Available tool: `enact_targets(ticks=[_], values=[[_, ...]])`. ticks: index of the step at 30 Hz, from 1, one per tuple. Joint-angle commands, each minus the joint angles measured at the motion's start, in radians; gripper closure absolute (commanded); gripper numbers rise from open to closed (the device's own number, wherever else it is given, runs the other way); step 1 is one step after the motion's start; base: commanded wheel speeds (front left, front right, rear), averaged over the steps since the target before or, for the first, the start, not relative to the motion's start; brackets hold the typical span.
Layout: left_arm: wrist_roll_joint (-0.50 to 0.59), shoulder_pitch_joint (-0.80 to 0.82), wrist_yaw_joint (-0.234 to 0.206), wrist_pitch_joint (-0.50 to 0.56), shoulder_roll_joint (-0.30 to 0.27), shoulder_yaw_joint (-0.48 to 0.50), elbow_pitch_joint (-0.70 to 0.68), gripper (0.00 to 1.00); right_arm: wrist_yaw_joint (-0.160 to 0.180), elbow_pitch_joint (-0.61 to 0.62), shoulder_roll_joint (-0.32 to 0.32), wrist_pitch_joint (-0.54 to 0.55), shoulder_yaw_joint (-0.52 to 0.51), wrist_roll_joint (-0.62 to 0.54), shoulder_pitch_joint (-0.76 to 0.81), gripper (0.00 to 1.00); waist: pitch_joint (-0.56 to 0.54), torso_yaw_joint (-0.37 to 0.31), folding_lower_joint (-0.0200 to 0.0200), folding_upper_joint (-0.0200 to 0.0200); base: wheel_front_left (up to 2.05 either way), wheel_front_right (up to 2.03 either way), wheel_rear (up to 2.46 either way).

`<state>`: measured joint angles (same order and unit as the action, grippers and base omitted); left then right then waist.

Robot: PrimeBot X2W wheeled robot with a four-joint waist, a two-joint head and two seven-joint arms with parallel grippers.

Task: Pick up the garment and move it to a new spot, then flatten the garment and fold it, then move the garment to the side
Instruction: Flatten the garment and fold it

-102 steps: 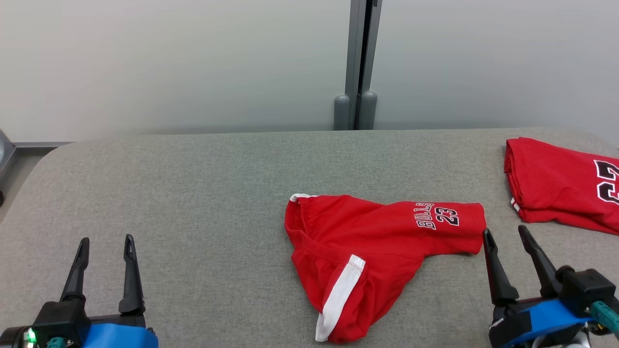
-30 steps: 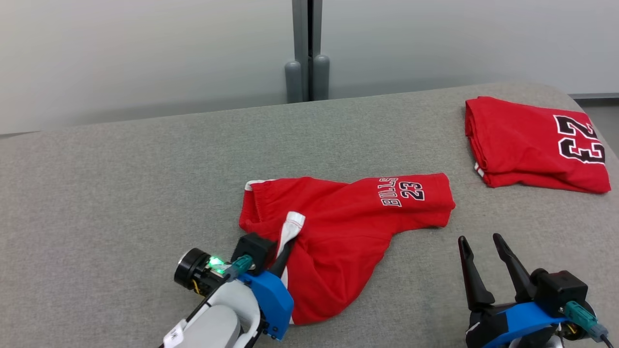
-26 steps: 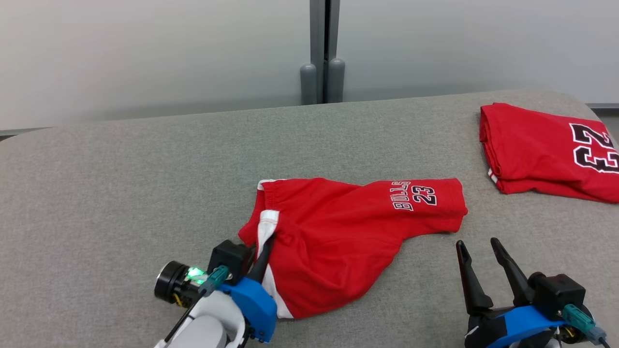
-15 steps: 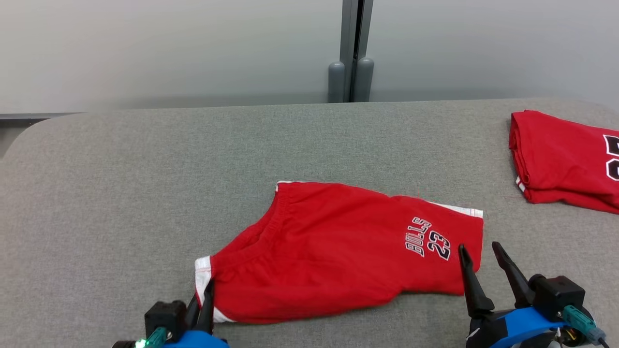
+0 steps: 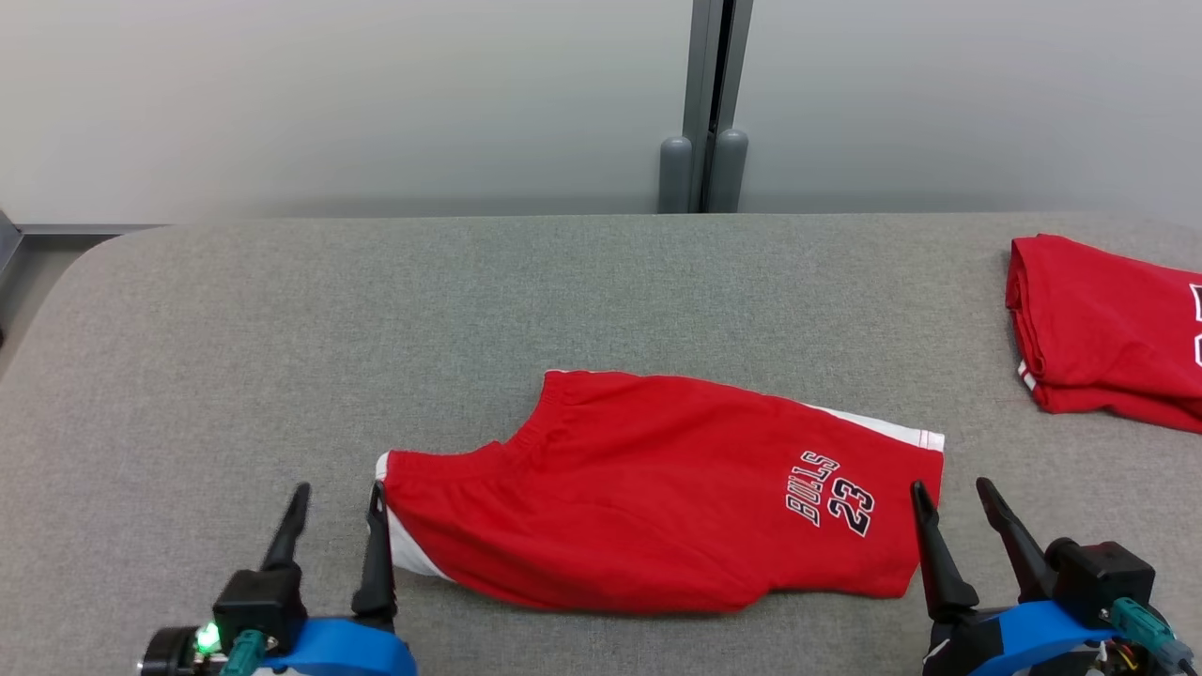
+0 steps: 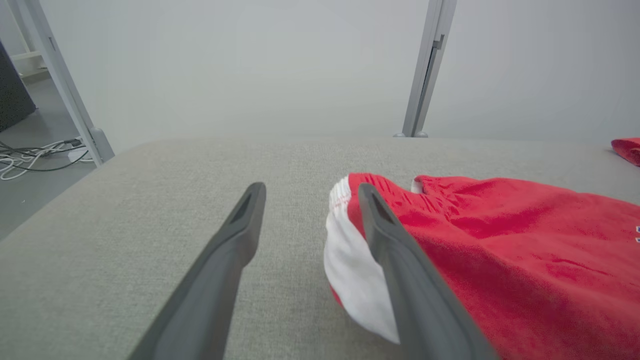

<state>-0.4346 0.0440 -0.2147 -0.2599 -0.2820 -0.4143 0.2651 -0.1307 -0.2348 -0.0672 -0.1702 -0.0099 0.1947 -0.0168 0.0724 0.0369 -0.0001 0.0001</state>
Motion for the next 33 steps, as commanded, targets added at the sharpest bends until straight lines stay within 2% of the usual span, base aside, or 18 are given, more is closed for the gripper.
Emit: enact_targets(ticks=[1, 6, 13, 15, 18, 23, 33], values=[[0.026, 0.01, -0.014, -0.006, -0.009, 0.027, -0.043, 0.0, 0.0, -0.001, -0.003, -0.009, -0.009, 0.003, 0.005, 0.0, -0.006, 0.0, 0.0001, -0.0001, 0.0, 0.0, 0.0], [0.097, -0.045, -0.041, -0.005, -0.018, 0.129, -0.175, 0.0, 0.0, -0.008, 0.0, -0.013, -0.027, 0.002, 0.02, 0.0, -0.025, 0.01, 0.0001, -0.0001, 0.0, 0.0, 0.0], [0.142, -0.128, -0.045, -0.006, -0.006, 0.264, -0.27, 0.0, 0.0, -0.011, 0.004, -0.016, -0.041, 0.001, 0.025, 0.0, -0.031, 0.016, 0.0001, -0.0001, 0.0, 0.0, 0.0], [0.157, -0.148, -0.038, -0.006, -0.002, 0.307, -0.299, 0.0, 0.0, -0.013, 0.005, -0.018, -0.049, 0.003, 0.031, 0.0, -0.03, 0.02, 0.0001, -0.0001, 0.0, 0.0, 0.0], [0.177, -0.183, -0.002, -0.006, 0.014, 0.354, -0.333, 0.0, 0.0, -0.019, 0.006, -0.017, -0.062, 0.005, 0.043, 0.0, -0.029, 0.026, 0.0001, -0.0001, 0.0, 0.0, 0.0], [0.217, -0.223, 0.05, -0.006, 0.027, 0.396, -0.316, 0.0, 0.0, -0.046, 0.006, -0.007, -0.078, 0.005, 0.043, 0.0, -0.032, 0.033, 0.0001, -0.0001, 0.0, 0.0, 0.0], [0.274, -0.192, 0.092, -0.006, 0.06, 0.423, -0.292, 0.0, 0.0, -0.174, -0.046, 0.08, -0.055, -0.029, -0.064, 0.0, -0.022, 0.041, 0.0001, -0.0001, 0.0, 0.0, 0.0]])
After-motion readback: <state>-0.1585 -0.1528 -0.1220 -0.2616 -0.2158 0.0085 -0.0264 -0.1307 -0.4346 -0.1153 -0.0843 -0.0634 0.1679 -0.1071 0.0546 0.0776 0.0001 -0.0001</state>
